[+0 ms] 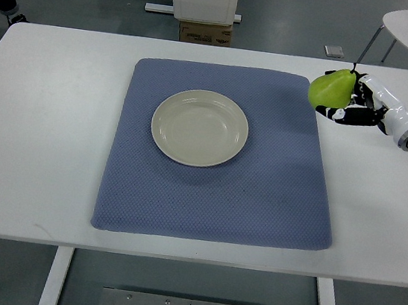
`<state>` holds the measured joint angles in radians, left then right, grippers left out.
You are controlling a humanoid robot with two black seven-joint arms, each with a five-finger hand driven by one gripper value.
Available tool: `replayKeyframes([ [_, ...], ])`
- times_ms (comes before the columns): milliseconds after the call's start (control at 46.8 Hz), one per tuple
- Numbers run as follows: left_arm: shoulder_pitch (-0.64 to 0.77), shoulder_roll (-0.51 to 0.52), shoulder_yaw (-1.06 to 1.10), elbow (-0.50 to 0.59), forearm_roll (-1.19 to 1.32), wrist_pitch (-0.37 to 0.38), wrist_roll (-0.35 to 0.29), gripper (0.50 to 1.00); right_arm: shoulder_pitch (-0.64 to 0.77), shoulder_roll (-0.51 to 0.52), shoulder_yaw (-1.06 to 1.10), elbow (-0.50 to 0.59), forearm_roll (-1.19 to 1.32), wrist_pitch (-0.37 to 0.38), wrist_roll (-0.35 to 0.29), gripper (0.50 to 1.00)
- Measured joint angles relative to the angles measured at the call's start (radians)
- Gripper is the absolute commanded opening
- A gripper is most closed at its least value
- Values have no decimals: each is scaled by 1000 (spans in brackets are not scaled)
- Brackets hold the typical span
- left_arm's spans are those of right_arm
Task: Place pear on plate with right hand
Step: 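Lift the pear with the right hand, away from the mat, then carry the pear over the plate and lower it onto the plate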
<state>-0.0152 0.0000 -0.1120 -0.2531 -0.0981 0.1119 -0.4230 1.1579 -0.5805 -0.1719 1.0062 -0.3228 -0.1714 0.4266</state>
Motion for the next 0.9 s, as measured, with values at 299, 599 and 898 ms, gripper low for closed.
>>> replayKeyframes([
  [299, 0, 0, 0, 0, 0, 0, 0, 1000, 62, 115, -3, 4, 1, 0, -27, 500],
  [599, 0, 0, 0, 0, 0, 0, 0, 1000, 80, 307, -3, -22, -1, -6, -45, 500],
  [898, 0, 0, 0, 0, 0, 0, 0, 1000, 60, 484, -26, -128, -6, -19, -75, 500],
])
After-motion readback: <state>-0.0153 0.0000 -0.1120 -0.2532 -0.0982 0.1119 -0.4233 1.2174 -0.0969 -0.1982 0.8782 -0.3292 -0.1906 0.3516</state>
